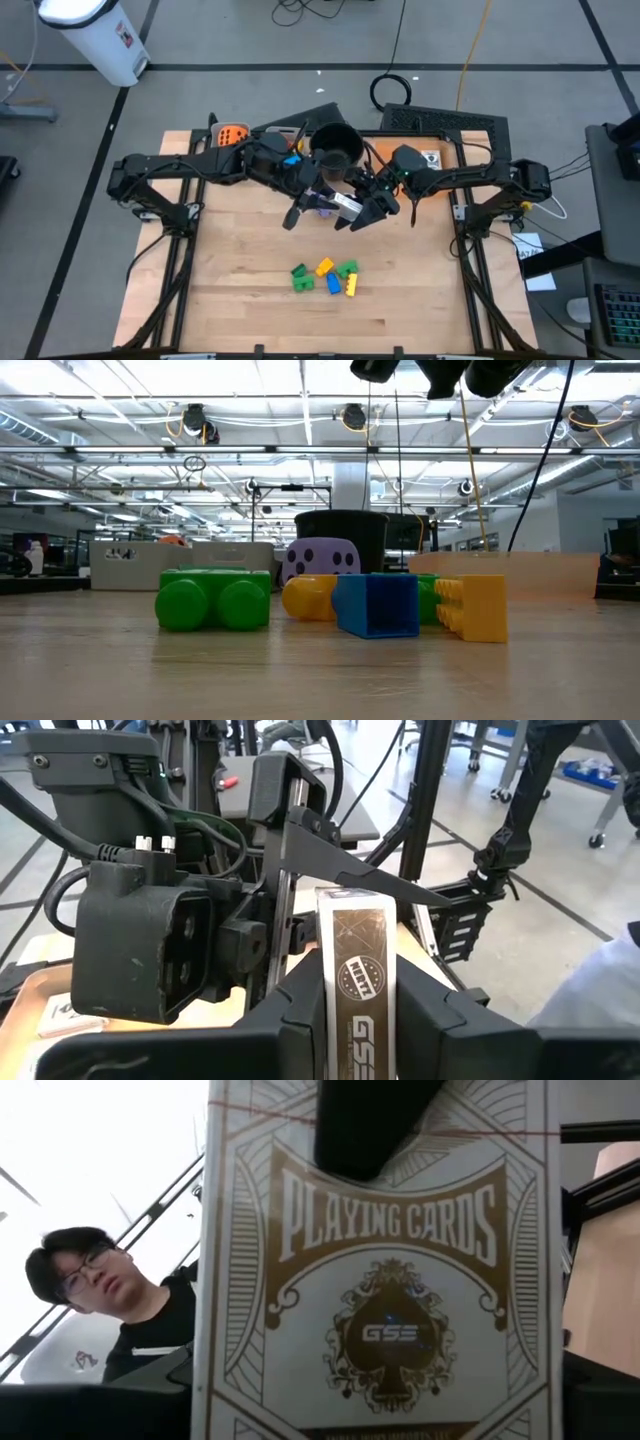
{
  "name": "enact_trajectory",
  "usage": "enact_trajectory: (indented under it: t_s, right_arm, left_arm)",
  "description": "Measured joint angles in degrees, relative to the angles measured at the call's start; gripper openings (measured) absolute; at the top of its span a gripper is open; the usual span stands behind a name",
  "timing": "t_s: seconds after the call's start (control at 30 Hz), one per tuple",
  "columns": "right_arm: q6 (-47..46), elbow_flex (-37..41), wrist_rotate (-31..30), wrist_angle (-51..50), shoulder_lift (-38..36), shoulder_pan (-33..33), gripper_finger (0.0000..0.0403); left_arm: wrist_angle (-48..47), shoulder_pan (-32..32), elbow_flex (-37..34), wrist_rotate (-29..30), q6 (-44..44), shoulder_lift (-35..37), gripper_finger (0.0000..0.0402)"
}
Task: Pick & Place Toys
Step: Put the brown deck of cards into the orange bin
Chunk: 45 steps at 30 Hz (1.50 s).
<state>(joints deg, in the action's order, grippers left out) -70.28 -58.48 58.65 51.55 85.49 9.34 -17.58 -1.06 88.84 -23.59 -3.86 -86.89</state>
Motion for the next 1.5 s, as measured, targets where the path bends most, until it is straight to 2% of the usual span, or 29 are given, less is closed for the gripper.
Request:
enact_trajectory:
  t_s: [0.27,0.47,0.63,0.93,1.5]
  right_arm:
    - [-0.78,0.0,-0.03,0.61,0.0,0.45,0.0291]
    - [-0.84,0.0,0.2,0.9,0.0,0.98,0.0291]
    - [-0.58,0.0,0.21,0.9,0.0,1.05,0.0291]
    - [0.6,-0.01,0.41,1.17,-0.11,1.16,0.0283]
    - [1.32,-0.07,0.02,1.16,-0.17,2.19,0.0283]
  left_arm:
    - [-0.09,0.0,0.0,-1.51,1.18,0.0,0.0079]
    - [-0.22,-0.11,0.0,-1.49,1.19,0.0,0.007]
    - [-0.22,-0.31,0.0,-1.86,1.38,0.0,0.0089]
    - [2.33,-0.31,0.0,1.38,2.76,0.02,0.0102]
    - [4.39,-1.22,-0.07,2.45,4.32,0.02,0.0104]
